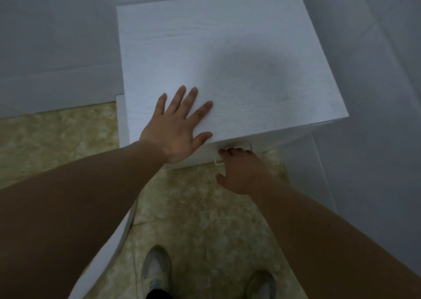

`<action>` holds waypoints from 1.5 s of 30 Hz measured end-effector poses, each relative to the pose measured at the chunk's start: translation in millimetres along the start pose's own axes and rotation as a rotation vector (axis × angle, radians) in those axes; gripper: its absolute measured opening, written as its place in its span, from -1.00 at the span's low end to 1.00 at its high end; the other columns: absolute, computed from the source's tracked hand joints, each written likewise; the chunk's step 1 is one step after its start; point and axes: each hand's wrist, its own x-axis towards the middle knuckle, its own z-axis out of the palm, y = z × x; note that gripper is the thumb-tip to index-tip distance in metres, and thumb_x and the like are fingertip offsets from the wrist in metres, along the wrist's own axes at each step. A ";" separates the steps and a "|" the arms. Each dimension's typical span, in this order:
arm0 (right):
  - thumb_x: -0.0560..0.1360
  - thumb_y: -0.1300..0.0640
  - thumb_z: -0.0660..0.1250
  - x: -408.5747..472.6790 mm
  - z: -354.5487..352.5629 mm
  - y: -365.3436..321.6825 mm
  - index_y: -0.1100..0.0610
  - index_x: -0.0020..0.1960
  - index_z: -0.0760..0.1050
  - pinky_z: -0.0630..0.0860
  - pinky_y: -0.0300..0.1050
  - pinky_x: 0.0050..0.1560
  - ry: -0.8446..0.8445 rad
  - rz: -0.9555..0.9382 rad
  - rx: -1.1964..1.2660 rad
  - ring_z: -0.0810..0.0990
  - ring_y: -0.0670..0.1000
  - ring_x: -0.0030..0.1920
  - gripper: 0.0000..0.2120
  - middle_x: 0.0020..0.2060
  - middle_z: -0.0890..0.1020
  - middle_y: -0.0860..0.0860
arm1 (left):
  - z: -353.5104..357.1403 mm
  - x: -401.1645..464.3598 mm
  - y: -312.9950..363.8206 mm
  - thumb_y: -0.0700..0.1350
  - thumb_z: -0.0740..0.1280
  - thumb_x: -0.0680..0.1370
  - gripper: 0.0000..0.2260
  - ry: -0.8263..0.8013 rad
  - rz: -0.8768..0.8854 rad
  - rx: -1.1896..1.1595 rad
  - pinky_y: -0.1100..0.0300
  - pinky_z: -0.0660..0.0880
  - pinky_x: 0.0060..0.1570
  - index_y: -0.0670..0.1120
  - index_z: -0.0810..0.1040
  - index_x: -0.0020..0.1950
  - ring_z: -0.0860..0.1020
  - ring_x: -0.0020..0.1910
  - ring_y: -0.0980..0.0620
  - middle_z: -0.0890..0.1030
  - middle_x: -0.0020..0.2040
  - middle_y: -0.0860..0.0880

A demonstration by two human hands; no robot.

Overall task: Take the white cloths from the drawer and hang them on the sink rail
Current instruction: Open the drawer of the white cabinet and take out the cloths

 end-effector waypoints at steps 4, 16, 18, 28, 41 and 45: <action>0.50 -0.24 0.27 13.5 13.2 2.8 0.13 0.50 0.23 0.44 0.12 0.30 0.039 -0.023 0.021 0.50 0.15 0.28 -0.29 0.34 0.50 0.11 | 2.9 1.3 -1.3 0.40 -0.27 0.55 -0.36 0.022 0.018 0.000 -0.20 -0.16 0.51 0.20 -0.27 0.57 -0.28 0.57 -0.08 -0.23 0.61 -0.06; 0.49 -0.28 0.21 18.7 36.2 -15.3 0.11 0.39 0.34 0.37 0.14 0.35 0.119 0.088 0.058 0.56 0.13 0.17 -0.38 0.16 0.61 0.08 | 7.6 0.4 -3.2 0.40 -0.25 0.55 -0.37 0.063 0.009 0.015 -0.19 -0.14 0.52 0.20 -0.24 0.58 -0.25 0.58 -0.08 -0.19 0.62 -0.06; 0.49 -0.28 0.21 13.0 38.2 -16.0 0.11 0.38 0.33 0.39 0.15 0.32 0.120 0.089 0.044 0.57 0.13 0.15 -0.38 0.15 0.61 0.08 | 7.2 0.3 -3.2 0.40 -0.25 0.56 -0.37 0.060 0.017 0.016 -0.19 -0.13 0.52 0.20 -0.24 0.58 -0.24 0.58 -0.08 -0.19 0.62 -0.06; 0.53 -0.25 0.14 -59.6 74.0 -18.9 0.16 0.57 0.10 0.27 0.22 0.42 -0.035 0.038 -0.029 0.48 0.18 0.29 -0.24 0.32 0.50 0.10 | 8.0 0.6 -4.4 0.41 -0.26 0.54 -0.36 0.036 0.019 0.010 -0.20 -0.15 0.51 0.21 -0.29 0.56 -0.28 0.57 -0.08 -0.25 0.61 -0.04; 0.57 -0.19 0.12 -133.9 13.8 -32.8 0.06 0.37 0.40 0.53 -0.03 0.05 -0.070 -0.091 0.086 0.59 0.06 0.08 -0.52 0.14 0.55 0.01 | -4.1 -35.2 24.8 0.36 0.01 0.56 -0.21 -0.214 -0.033 -0.025 -0.27 -0.23 0.48 0.07 -0.41 0.54 -0.43 0.50 -0.17 -0.43 0.54 -0.14; 0.47 -0.15 0.19 -148.2 -21.3 -16.4 0.05 0.17 0.59 0.56 -0.13 -0.27 0.252 -0.138 0.114 0.65 0.01 -0.17 -0.58 -0.09 0.63 -0.03 | -16.8 -65.3 48.7 0.23 0.09 0.61 -0.34 -0.211 -0.052 -0.172 -0.16 -0.12 0.53 0.02 -0.06 0.61 -0.19 0.58 -0.14 -0.15 0.61 -0.13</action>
